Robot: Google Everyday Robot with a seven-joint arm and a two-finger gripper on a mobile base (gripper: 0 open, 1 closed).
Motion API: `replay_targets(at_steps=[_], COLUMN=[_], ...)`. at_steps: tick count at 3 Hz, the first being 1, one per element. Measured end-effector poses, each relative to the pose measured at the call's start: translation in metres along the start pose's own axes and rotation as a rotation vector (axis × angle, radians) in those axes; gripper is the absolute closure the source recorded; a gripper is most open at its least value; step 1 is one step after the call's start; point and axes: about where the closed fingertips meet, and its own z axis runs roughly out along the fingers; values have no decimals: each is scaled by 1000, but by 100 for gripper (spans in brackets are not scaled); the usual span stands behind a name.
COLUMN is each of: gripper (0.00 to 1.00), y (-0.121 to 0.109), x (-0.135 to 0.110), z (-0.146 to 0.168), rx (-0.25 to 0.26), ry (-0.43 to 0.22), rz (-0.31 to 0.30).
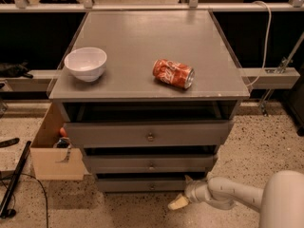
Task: Open bottom drawer
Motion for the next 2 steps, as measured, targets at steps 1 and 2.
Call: replay_targets(at_steps=[1, 2], gripper=[0, 0], y=[-9, -33], x=[0, 14], z=[12, 29], rx=[5, 14], ry=[15, 53], rz=[-4, 13])
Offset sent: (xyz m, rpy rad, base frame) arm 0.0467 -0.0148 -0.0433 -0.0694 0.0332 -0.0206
